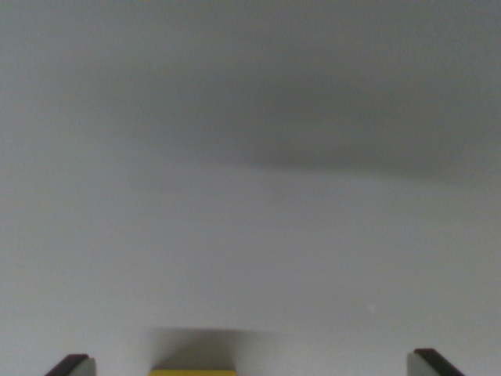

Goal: Pick yellow cube

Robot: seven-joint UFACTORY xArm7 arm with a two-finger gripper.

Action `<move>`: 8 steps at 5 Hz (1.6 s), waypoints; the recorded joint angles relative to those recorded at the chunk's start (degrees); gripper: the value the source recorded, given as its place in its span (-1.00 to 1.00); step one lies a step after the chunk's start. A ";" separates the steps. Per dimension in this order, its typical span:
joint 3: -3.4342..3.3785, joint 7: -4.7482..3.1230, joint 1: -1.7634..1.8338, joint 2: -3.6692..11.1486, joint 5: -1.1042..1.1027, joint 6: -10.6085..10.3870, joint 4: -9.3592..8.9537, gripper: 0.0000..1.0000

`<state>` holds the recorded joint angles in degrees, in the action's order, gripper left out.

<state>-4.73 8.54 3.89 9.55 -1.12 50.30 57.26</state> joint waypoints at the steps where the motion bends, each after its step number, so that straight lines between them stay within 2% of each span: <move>1: 0.00 0.00 0.00 0.00 0.00 0.00 0.00 -1.00; 2: -0.31 0.68 0.30 0.48 0.01 -2.58 -2.15 -1.00; 3: -0.31 0.68 0.30 0.48 0.01 -2.58 -2.15 -1.00; 4: -0.58 1.27 0.57 0.89 0.02 -4.80 -4.00 -1.00; 5: -0.58 1.27 0.57 0.89 0.02 -4.80 -4.00 -1.00; 6: -0.85 1.84 0.83 1.29 0.03 -6.99 -5.82 -1.00; 7: -0.85 1.84 0.83 1.29 0.03 -6.99 -5.82 -1.00; 8: -1.09 2.38 1.06 1.66 0.04 -9.01 -7.51 -1.00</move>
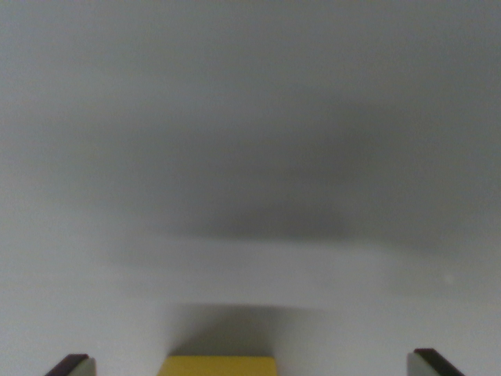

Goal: Pick yellow cube

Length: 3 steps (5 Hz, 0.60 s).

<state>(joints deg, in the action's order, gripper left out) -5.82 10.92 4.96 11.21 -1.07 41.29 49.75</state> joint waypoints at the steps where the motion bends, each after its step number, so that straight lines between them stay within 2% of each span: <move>1: 0.00 0.00 0.00 0.00 0.00 0.00 0.00 -1.00; 2: -0.22 0.48 0.22 0.34 0.01 -1.84 -1.53 -1.00; 3: -0.22 0.48 0.22 0.34 0.01 -1.84 -1.53 -1.00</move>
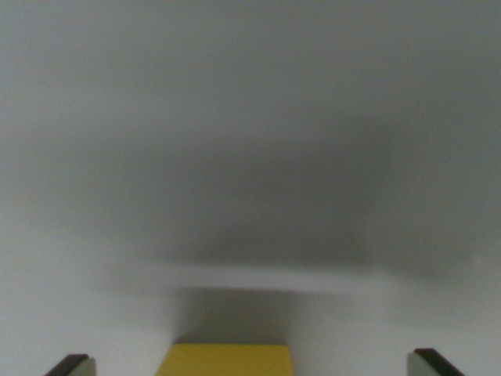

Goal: Pick yellow cube

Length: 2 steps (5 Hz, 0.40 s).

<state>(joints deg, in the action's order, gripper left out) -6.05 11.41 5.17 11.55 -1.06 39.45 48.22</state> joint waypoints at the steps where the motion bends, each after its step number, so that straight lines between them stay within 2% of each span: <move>1: -0.20 0.43 0.19 0.30 0.01 -1.64 -1.37 -1.00; 2: -0.20 0.43 0.19 0.30 0.01 -1.64 -1.37 -1.00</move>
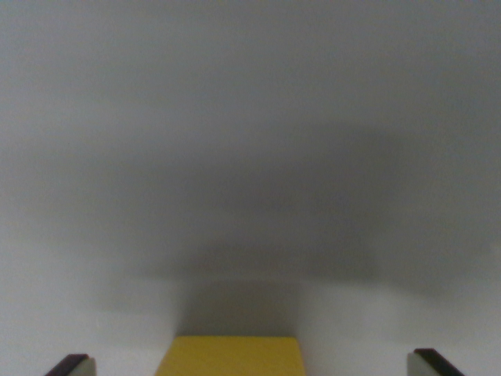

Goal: Pick yellow cube

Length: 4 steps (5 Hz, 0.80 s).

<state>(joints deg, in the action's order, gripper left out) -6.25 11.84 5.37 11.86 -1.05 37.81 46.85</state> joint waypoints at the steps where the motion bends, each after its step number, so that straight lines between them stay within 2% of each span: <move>1: -0.16 0.35 0.16 0.24 0.01 -1.32 -1.10 -1.00; 4: -0.30 0.65 0.29 0.46 0.01 -2.47 -2.06 -1.00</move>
<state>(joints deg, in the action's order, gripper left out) -6.55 12.49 5.66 12.31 -1.04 35.34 44.79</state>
